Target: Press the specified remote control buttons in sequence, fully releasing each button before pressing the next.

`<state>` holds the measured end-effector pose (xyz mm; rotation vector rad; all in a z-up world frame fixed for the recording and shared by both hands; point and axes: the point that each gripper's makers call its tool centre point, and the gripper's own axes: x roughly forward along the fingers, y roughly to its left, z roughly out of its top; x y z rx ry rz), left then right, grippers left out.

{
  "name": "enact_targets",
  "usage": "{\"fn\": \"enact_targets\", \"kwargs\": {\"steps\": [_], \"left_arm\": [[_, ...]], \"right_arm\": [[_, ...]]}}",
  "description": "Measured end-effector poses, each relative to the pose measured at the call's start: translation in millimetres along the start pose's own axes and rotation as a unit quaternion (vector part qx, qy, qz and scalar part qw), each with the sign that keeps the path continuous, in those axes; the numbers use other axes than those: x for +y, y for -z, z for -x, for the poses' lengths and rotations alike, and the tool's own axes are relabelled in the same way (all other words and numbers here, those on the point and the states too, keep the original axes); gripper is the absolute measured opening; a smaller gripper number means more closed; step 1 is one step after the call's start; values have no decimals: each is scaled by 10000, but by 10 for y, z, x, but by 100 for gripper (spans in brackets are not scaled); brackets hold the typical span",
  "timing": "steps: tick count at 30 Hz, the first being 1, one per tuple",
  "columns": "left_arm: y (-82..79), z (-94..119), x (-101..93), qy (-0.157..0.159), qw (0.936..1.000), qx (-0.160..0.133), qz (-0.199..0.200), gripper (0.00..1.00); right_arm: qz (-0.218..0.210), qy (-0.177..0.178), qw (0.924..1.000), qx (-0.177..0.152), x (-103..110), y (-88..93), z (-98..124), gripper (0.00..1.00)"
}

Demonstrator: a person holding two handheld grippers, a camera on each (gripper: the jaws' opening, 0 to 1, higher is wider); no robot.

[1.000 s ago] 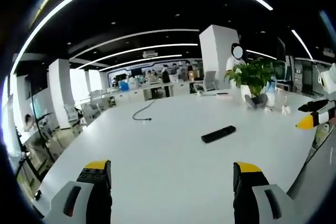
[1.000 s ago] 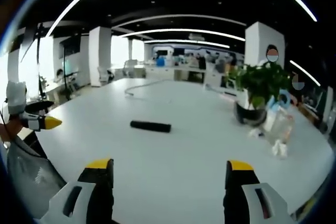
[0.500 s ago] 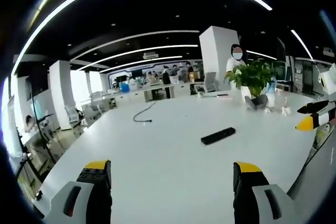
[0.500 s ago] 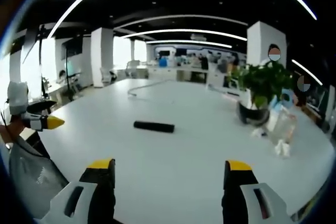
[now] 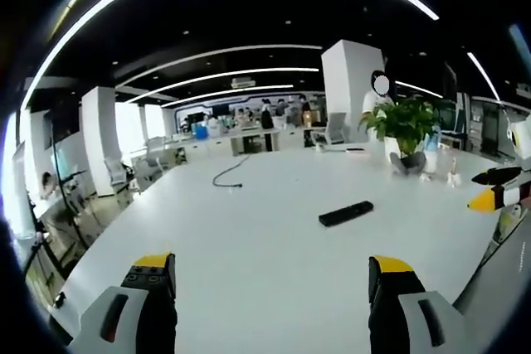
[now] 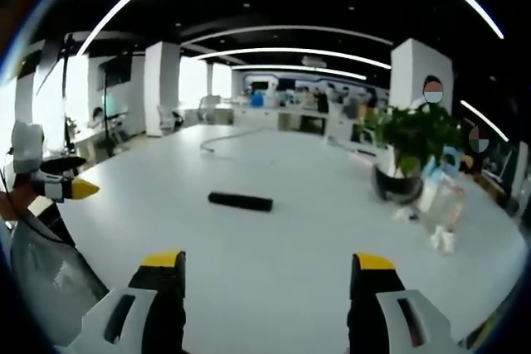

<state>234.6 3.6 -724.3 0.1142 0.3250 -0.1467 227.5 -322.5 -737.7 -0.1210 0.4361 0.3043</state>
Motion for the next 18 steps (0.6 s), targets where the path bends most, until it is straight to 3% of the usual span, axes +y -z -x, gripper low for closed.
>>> {"fn": "enact_targets", "kwargs": {"steps": [18], "left_arm": [[59,-23,24,-77,9997,152,-163,100]], "right_arm": [[-63,31,10000,-9,-26,2,3,82]]}}
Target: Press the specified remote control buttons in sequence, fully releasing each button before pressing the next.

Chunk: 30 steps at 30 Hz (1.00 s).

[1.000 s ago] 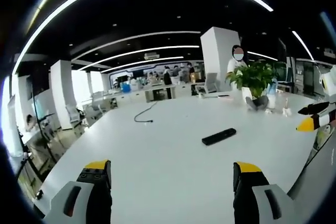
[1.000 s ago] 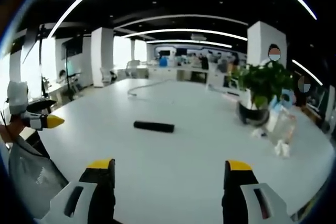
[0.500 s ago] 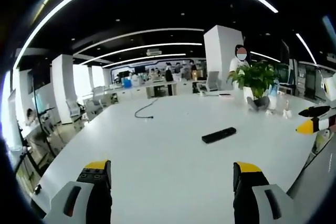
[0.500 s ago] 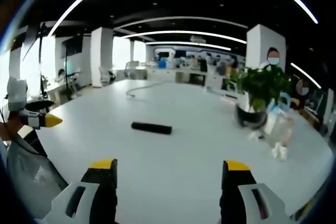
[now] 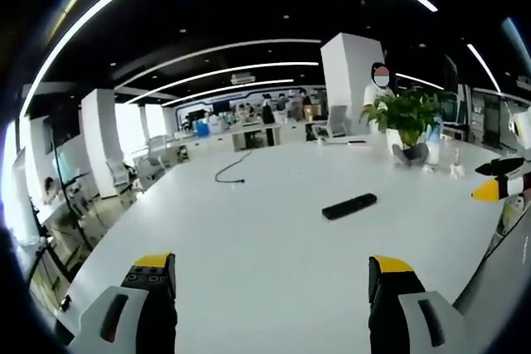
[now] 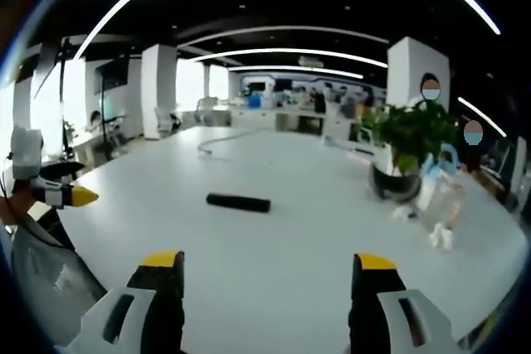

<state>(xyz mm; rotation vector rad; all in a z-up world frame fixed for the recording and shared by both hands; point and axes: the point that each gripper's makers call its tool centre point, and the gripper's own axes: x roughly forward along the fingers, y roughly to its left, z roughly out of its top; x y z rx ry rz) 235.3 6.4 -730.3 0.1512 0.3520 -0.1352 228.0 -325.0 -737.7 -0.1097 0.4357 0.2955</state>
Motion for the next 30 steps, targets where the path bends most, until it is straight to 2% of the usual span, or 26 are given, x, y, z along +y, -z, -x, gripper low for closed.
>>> {"fn": "enact_targets", "kwargs": {"steps": [6,30], "left_arm": [[46,-9,-17,41,9999,106,-32,100],[69,0,-18,54,9998,155,-84,100]], "right_arm": [[-30,-31,10000,7,9,2,5,82],[12,-56,9999,104,34,34,-1,81]]}}
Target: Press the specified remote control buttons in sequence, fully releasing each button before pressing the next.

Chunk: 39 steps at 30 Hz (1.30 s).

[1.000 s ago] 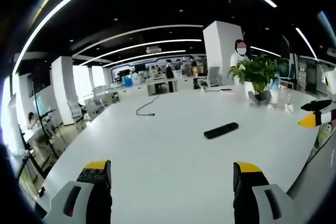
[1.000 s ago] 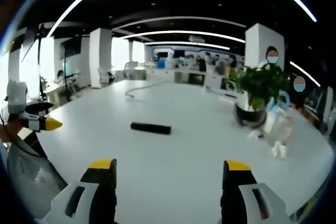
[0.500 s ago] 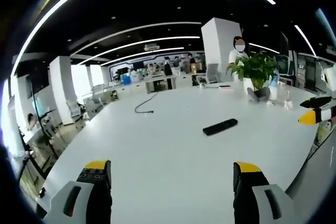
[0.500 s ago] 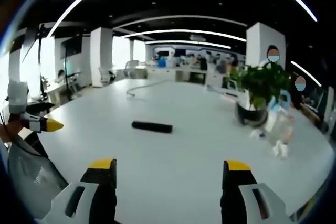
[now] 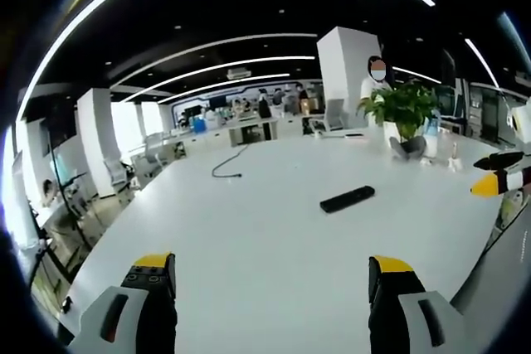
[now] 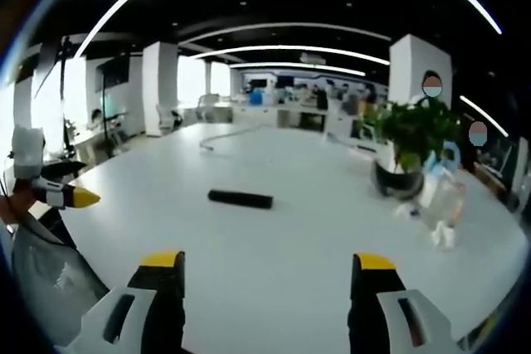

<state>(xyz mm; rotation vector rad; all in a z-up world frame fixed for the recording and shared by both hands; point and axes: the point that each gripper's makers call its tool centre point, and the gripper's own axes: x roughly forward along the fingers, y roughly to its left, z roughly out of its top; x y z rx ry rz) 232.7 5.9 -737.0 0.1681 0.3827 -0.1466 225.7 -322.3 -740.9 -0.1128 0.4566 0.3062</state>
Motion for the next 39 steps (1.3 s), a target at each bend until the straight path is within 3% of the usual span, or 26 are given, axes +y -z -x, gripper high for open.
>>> {"fn": "enact_targets", "kwargs": {"steps": [6,11,17,39], "left_arm": [[-10,5,4,-40,10000,-29,-55,100],[39,-18,-50,18,9997,120,-222,100],[30,-6,-55,-45,9989,97,-456,100],[25,-12,-90,-68,9973,104,-730,100]], "right_arm": [[-9,5,10000,-38,-7,-8,9,80],[-125,44,9998,-169,-42,-54,40,81],[-50,-23,10000,-50,7,-17,11,81],[10,-46,10000,58,15,17,5,80]]}}
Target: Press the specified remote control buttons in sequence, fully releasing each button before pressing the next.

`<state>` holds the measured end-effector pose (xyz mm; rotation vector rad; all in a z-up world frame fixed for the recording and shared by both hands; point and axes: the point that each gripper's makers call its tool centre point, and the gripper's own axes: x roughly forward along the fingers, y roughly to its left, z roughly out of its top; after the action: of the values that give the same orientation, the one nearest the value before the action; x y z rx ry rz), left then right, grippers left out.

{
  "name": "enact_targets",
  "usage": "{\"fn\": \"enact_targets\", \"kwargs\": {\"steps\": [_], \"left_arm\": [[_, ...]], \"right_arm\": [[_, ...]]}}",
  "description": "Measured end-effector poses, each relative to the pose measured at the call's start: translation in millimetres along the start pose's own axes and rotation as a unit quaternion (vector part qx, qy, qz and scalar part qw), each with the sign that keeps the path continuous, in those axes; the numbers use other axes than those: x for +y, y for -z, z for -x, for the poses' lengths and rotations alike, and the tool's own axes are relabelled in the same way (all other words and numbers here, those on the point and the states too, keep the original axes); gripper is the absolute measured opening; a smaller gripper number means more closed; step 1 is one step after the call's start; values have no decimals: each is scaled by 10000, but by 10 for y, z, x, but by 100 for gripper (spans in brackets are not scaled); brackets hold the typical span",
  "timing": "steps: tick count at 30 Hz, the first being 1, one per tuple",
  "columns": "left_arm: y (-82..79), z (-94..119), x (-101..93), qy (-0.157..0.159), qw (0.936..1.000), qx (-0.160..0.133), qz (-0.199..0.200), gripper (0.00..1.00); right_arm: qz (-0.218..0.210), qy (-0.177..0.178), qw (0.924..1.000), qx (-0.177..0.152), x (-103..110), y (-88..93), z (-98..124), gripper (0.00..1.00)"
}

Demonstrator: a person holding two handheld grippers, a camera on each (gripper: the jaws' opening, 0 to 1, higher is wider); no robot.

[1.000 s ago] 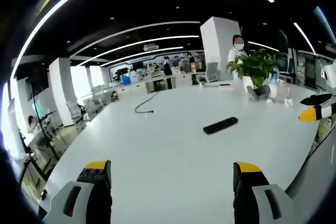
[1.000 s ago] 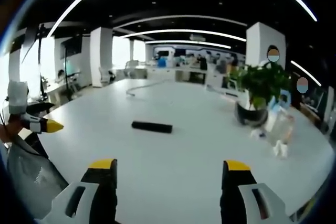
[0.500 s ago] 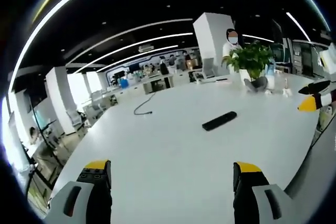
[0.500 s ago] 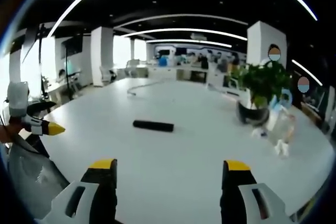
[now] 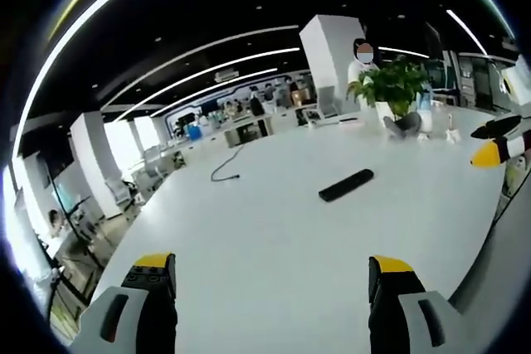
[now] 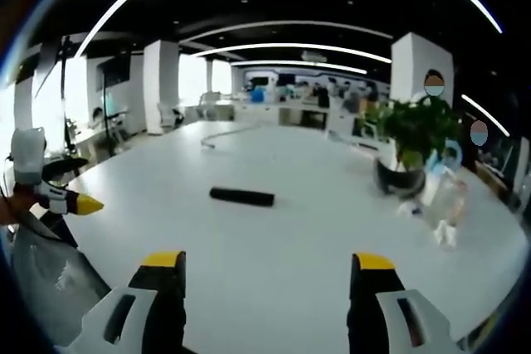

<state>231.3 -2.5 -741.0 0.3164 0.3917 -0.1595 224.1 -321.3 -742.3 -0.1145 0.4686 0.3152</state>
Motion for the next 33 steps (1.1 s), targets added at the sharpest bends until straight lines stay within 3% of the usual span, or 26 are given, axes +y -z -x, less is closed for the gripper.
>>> {"fn": "enact_targets", "kwargs": {"steps": [19,33], "left_arm": [[-74,24,-34,117,9997,-170,128,100],[-82,43,25,-28,9995,-230,193,100]], "right_arm": [[-18,-63,10000,28,19,9,3,80],[122,-96,9999,57,58,19,5,78]]}}
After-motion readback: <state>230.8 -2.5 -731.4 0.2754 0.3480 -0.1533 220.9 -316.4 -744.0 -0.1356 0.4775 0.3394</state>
